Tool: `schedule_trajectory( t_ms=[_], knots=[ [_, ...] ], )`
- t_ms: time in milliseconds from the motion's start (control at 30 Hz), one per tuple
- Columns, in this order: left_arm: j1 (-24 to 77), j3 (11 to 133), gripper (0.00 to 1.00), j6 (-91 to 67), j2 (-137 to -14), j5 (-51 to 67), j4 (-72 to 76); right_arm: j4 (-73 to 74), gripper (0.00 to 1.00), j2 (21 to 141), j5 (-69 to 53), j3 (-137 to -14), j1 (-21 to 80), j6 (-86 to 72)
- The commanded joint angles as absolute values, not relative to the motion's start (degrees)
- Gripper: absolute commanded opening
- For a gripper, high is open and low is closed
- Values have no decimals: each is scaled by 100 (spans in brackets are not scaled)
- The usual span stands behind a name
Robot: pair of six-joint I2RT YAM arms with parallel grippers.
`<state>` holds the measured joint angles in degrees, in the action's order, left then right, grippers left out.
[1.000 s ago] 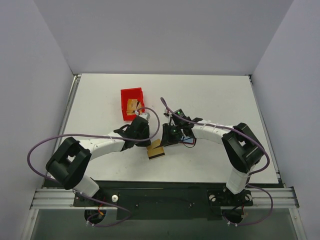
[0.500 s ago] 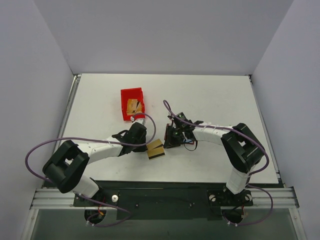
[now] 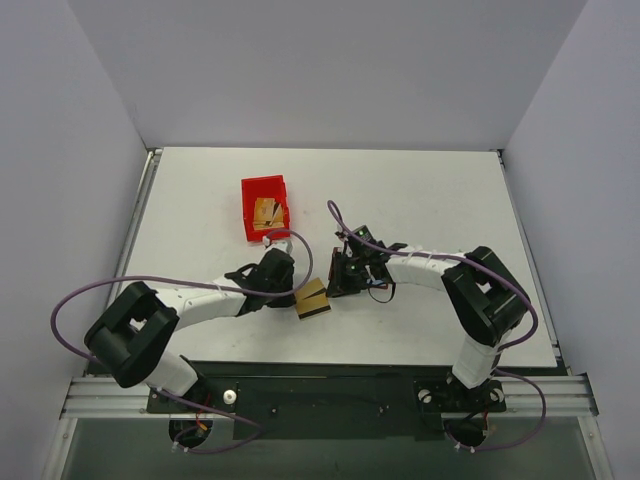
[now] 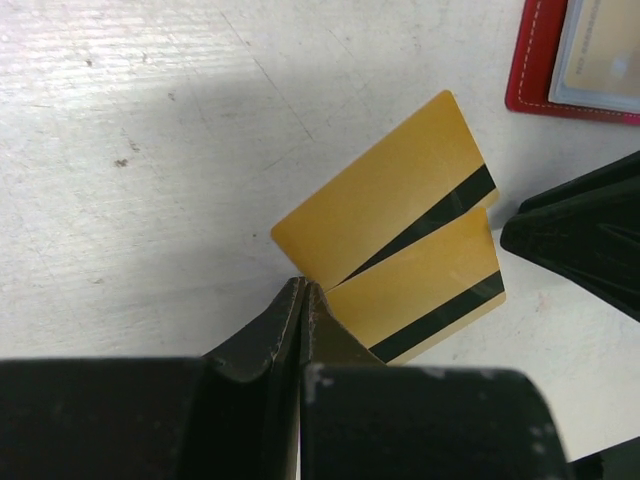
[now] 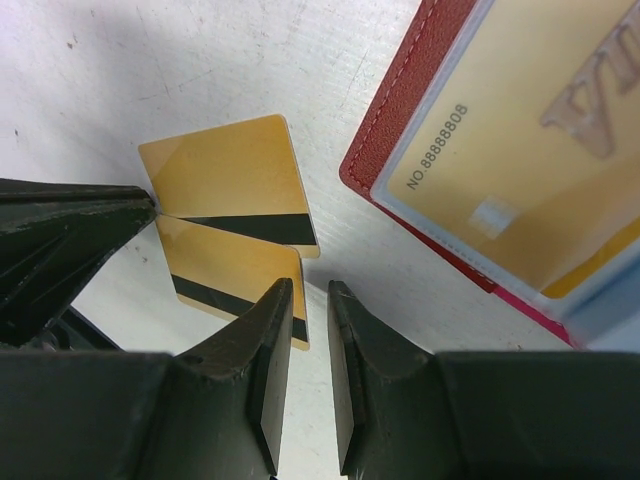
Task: Put the credit cards into the card holder
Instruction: Move the credit card to the corner of the board.
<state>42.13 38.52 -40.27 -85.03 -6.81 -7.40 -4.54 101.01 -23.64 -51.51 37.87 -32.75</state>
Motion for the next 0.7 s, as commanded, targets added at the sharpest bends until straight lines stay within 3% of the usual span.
schedule_trajectory(
  t_ms=[0, 667],
  knots=[
    [4394, 3700, 2, -4140, -8393, -624, -606, -316, 18, 10143, -2373, -4922, 3893, -3278],
    [5255, 3103, 2, -4763, -7823, -923, -791, -650, 18, 10046, -2470, -4430, 4298, -3436]
  ],
)
